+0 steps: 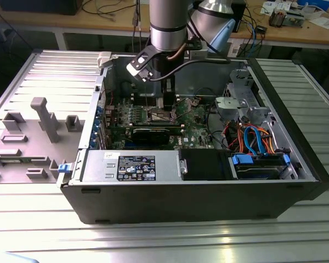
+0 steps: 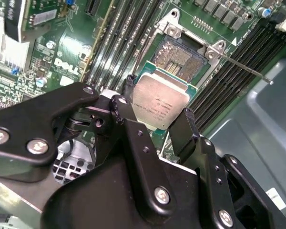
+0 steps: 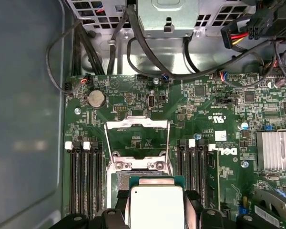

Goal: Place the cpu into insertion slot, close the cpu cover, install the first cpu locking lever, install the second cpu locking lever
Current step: 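Place the cpu into insertion slot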

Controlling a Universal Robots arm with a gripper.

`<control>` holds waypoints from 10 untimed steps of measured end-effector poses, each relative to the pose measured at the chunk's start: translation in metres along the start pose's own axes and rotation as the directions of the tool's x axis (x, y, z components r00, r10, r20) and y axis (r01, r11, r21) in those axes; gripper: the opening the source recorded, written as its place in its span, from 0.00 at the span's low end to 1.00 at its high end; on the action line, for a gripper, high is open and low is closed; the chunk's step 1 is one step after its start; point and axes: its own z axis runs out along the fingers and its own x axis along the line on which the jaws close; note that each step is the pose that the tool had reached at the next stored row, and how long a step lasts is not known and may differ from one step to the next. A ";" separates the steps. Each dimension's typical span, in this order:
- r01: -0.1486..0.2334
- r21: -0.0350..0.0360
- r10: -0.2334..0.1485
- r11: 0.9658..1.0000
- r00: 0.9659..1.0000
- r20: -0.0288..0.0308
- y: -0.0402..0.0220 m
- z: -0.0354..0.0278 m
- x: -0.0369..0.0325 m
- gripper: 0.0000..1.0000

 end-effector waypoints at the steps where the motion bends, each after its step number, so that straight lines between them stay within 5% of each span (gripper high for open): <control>1: -0.001 0.000 0.001 1.000 1.000 0.000 -0.0002 0.0011 0.0008 0.54; 10: 0.004 0.000 -0.004 1.000 1.000 0.000 -0.0039 0.0179 0.0067 0.54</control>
